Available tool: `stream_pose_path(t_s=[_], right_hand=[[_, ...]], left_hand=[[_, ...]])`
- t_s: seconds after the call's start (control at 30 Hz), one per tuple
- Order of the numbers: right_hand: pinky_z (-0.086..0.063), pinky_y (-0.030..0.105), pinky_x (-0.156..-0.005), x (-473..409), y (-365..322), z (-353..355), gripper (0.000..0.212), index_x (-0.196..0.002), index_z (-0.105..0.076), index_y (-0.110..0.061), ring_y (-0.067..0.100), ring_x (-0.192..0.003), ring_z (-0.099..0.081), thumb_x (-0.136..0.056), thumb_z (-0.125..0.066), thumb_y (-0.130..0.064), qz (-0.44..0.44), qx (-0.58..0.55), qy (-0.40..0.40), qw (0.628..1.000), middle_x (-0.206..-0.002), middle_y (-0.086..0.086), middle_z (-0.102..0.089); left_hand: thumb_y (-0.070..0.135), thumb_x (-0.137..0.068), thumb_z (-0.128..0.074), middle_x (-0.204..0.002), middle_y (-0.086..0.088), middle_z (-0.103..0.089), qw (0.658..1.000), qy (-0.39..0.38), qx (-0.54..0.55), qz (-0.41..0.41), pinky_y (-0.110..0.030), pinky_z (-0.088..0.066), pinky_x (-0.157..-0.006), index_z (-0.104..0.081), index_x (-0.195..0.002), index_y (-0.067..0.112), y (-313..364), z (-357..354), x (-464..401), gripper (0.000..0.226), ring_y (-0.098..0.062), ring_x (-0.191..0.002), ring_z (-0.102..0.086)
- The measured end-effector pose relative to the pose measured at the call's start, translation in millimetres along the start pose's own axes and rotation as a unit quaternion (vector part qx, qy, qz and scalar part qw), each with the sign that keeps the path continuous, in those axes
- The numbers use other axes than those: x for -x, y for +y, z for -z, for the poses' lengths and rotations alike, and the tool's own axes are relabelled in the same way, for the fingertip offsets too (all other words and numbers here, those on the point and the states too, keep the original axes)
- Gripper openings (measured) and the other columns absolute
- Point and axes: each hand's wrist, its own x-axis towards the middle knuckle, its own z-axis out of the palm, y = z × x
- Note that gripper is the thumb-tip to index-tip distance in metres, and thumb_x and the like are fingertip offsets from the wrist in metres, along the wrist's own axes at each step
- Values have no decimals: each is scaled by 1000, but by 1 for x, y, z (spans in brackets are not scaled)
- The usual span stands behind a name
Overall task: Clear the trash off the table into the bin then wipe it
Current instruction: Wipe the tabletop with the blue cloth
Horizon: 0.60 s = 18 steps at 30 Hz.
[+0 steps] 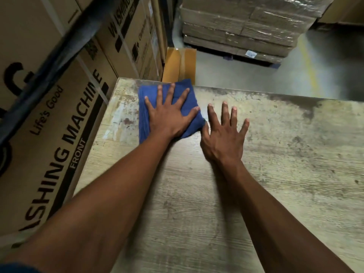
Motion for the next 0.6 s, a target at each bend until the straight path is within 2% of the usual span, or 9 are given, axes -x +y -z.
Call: stream_pose_path(t_s=[0.13, 0.23, 0.4, 0.6], right_hand=[[5, 68, -129, 2, 1, 2, 67, -171, 2, -44, 28, -167, 11, -109, -8, -66, 0, 1, -3, 1000, -182, 0, 11], [5, 68, -129, 4, -2, 4, 71, -171, 1, -43, 28, -167, 11, -107, -7, -72, 4, -2, -3, 1000, -182, 0, 11], [4, 68, -129, 5, -4, 5, 74, -171, 0, -42, 27, -167, 10, -105, -5, -74, 2, 3, -1, 1000, -182, 0, 10], [6, 68, -129, 2, -2, 2, 75, -171, -2, -43, 27, -167, 10, -105, -7, -76, 6, 0, -1, 1000, -182, 0, 10]], left_hand=[[95, -93, -6, -180, 12, 17, 999, 7, -1, 39, -74, 12, -125, 8, -166, 59, -21, -10, 95, 82, -26, -164, 26], [96, -92, -4, -179, 12, 22, 998, -10, -15, 61, -75, 13, -124, 13, -164, 60, -30, -8, 120, 82, -26, -163, 31], [98, -90, -5, -181, 8, 16, 997, 7, -4, 78, -78, 14, -121, 7, -166, 59, -31, 3, 56, 86, -31, -164, 26], [100, -87, -8, -182, 5, -6, 996, 3, -1, 87, -81, 10, -120, -13, -167, 57, -46, 22, -50, 91, -34, -167, 13]])
